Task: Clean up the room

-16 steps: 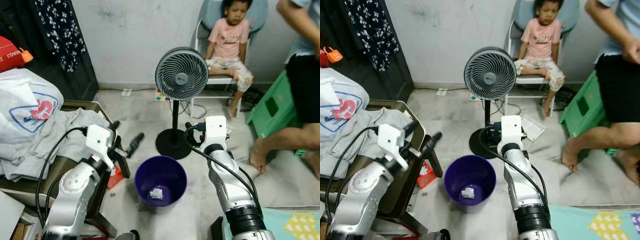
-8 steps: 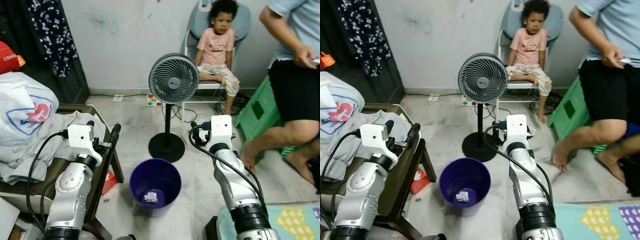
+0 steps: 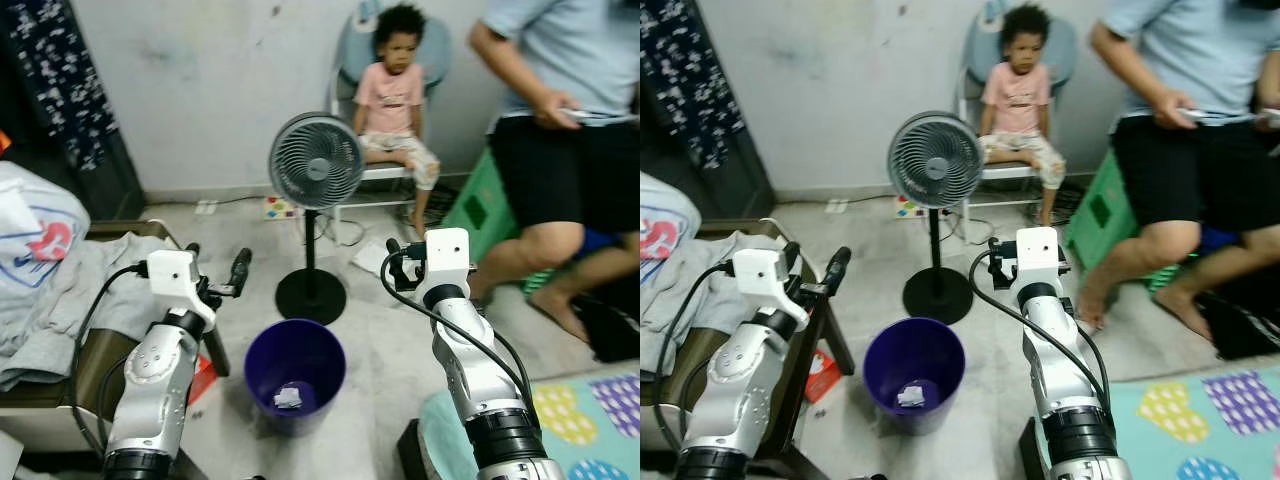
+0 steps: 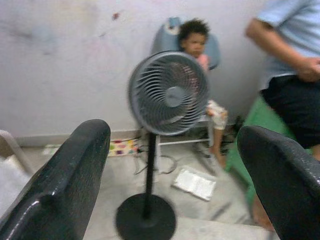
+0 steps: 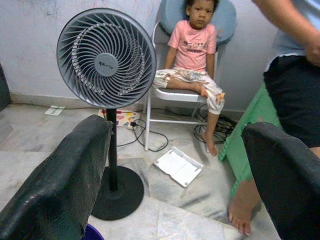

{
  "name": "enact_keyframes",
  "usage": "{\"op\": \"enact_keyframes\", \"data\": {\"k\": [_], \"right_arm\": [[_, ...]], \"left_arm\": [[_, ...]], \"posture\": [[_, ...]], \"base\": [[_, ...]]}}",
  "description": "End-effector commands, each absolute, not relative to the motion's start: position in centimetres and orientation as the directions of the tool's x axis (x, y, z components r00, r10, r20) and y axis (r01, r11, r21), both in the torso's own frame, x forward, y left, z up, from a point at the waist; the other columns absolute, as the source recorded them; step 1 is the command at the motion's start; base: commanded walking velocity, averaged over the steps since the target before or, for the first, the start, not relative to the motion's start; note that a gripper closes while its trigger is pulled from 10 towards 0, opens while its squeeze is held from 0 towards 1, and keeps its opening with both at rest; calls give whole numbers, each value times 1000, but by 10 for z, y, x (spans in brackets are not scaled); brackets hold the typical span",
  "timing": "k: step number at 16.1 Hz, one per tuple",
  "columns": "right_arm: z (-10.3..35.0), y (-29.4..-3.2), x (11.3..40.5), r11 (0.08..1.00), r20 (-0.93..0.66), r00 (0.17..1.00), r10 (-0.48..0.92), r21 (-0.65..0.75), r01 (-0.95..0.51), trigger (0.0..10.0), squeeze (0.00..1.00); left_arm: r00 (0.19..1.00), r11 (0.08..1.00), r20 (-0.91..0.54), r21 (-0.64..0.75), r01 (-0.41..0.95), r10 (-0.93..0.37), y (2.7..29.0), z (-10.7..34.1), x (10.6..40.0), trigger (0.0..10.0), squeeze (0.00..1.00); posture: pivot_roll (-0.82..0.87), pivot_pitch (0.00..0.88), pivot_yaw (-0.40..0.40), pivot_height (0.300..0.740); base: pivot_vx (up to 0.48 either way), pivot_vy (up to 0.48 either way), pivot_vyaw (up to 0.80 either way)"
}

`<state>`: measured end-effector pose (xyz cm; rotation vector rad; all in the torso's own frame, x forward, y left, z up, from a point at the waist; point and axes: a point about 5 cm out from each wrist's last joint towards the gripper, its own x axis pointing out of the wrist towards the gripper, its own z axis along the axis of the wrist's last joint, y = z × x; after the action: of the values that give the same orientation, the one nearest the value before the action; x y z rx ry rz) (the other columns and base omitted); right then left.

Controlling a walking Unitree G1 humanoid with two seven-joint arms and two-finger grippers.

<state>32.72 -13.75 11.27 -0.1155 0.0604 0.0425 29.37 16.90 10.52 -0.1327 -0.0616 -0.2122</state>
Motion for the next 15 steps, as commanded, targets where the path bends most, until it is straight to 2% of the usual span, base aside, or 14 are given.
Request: {"op": "enact_keyframes", "data": {"k": [1,5,6,7,15], "right_arm": [[120,-134,328,991,-28,998,55,-117,-58,10000,0],[120,-136,327,991,-16,998,68,-111,-69,10000,0],[121,-136,328,991,-13,997,74,-115,-75,10000,0],[122,-134,329,990,-6,997,79,-115,-79,10000,0],[120,-132,331,989,-8,996,89,-121,-89,10000,0]], "left_arm": [[971,964,87,-126,235,-225,165,108,295,10000,0],[956,951,126,-133,280,-264,163,113,291,10000,0],[941,936,147,-131,325,-306,160,116,289,10000,0],[943,941,145,-122,317,-299,159,116,290,10000,0],[944,939,144,-135,316,-297,160,116,289,10000,0]], "posture": [[-60,0,25,740],[-56,0,16,740],[-57,0,15,740],[-55,0,14,740],[-49,0,18,740]], "base": [[0,0,0],[0,0,0],[409,251,0],[450,0,0],[0,0,0]]}}
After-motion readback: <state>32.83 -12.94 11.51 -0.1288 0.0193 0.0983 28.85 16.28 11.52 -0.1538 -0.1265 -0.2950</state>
